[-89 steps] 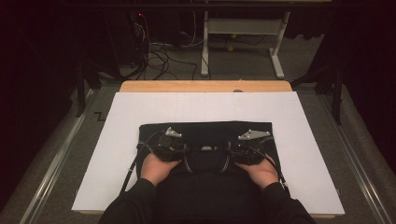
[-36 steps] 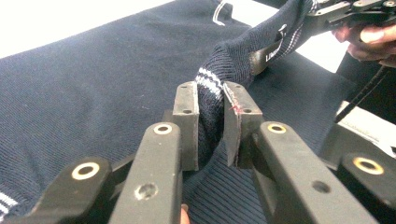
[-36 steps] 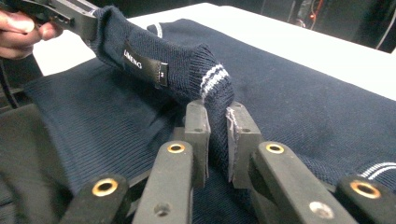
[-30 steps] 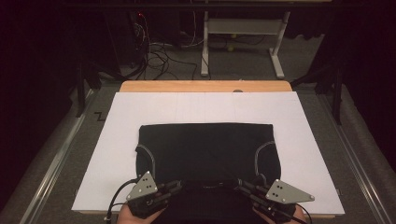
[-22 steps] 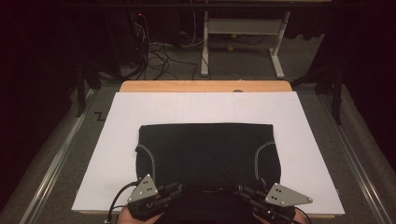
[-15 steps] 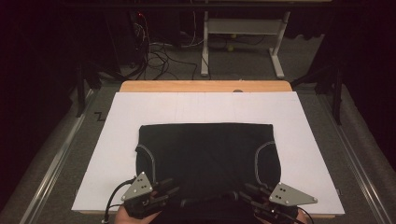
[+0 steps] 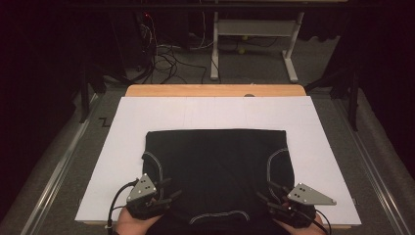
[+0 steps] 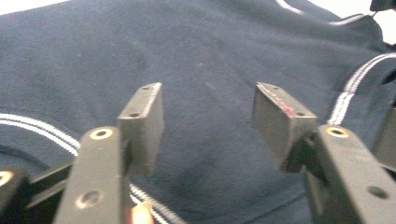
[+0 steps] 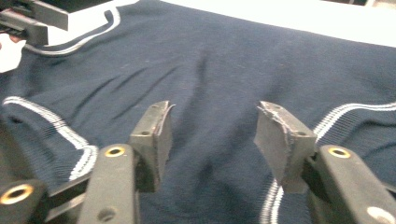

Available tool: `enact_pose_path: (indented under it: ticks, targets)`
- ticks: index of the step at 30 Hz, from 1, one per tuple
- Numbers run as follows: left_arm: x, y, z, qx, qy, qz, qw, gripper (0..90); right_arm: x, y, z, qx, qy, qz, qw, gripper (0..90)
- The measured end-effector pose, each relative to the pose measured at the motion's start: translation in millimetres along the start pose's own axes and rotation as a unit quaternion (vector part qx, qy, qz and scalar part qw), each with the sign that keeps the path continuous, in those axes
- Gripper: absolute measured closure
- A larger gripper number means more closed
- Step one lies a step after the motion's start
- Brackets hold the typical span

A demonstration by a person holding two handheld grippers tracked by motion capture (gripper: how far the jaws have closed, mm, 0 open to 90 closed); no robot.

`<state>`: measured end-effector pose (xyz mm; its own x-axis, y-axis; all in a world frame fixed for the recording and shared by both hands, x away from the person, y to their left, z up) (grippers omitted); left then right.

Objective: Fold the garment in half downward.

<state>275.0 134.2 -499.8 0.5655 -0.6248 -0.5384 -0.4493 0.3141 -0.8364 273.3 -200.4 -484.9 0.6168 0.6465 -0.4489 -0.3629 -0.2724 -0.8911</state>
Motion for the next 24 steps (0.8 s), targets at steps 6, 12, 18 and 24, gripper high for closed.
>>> enact_pose_path:
  ticks: [6, 12, 18, 24]
  targets:
    - [-4.2, -4.1, 14.4, -0.026, 0.005, -0.021, 0.9994, 32.8, 0.7, 1.2, -18.5, 0.014, 0.033, -0.008, 0.9993, 32.1]
    - [-6.0, -8.5, 36.4, -0.031, -0.005, -0.045, 0.9985, 19.0, 1.1, -1.9, -37.5, 0.031, 0.061, -0.020, 0.9975, 18.9]
    - [1.2, -10.4, 53.8, -0.050, -0.021, -0.027, 0.9981, 0.0, 6.6, -7.6, -53.2, 0.049, 0.077, -0.024, 0.9955, 0.7]
    - [-2.8, -9.6, 64.7, -0.052, -0.042, -0.034, 0.9972, 0.0, 10.8, -15.5, -55.8, 0.041, 0.085, -0.030, 0.9951, 0.0]
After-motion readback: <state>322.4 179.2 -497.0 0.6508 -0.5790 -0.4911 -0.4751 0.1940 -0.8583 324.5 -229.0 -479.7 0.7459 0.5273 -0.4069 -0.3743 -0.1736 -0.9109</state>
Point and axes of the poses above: each handheld gripper's, and its own axes: x roughly forward along the jaws, y roughly out of its underside, z roughly to its left, the point moved 7 cm from there along x, roughly forward along the jaws, and after that the axes turned 3 degrees about -y, right-handed, at the moved point
